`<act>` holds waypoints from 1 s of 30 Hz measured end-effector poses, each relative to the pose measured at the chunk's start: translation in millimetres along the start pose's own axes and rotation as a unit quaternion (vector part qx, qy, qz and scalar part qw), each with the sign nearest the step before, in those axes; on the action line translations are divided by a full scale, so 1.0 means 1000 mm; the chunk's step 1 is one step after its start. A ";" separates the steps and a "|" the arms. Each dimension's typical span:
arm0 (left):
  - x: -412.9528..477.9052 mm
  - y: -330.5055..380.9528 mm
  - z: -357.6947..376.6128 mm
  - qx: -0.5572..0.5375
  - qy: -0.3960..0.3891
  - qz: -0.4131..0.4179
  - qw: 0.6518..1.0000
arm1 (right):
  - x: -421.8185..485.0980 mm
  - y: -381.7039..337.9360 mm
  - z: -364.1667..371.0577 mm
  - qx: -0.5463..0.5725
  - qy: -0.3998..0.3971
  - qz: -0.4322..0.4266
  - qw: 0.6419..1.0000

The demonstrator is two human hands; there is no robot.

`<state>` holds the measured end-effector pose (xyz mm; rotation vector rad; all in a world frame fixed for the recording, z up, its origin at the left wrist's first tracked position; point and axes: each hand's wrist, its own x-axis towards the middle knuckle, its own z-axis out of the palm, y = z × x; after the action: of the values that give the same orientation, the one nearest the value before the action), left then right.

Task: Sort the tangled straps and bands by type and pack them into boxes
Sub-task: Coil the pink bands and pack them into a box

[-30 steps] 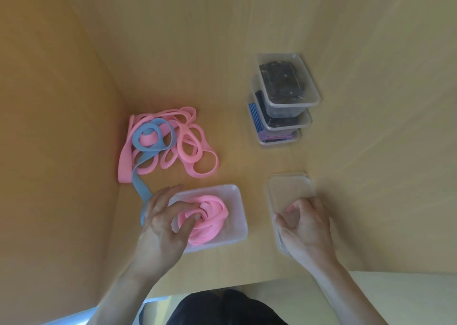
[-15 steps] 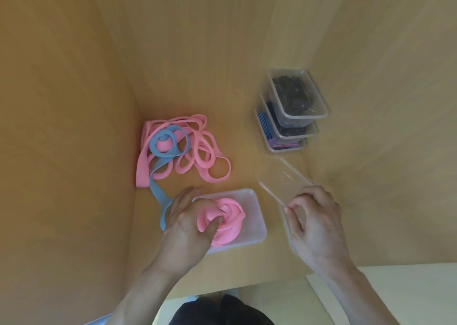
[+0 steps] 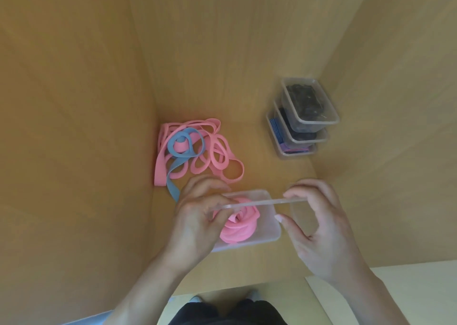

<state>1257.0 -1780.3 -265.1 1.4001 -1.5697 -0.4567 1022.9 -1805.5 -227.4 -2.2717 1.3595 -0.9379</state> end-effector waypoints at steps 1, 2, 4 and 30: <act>-0.001 0.003 -0.003 -0.015 0.003 -0.026 1.000 | 0.001 0.002 0.000 -0.001 0.014 0.013 1.000; -0.002 0.005 -0.005 -0.031 0.004 -0.053 0.998 | 0.002 0.005 0.001 0.000 0.032 0.025 0.999; -0.003 0.005 -0.009 -0.062 0.000 -0.107 0.992 | 0.003 0.010 0.003 0.016 0.074 0.054 0.996; -0.033 -0.021 0.032 0.118 0.038 -0.291 0.949 | 0.021 0.065 0.091 0.073 0.002 0.211 0.975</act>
<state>1238.6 -1765.6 -310.0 2.0504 -1.1540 -0.5634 1049.3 -1859.8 -323.7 -1.7726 1.6278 -0.8614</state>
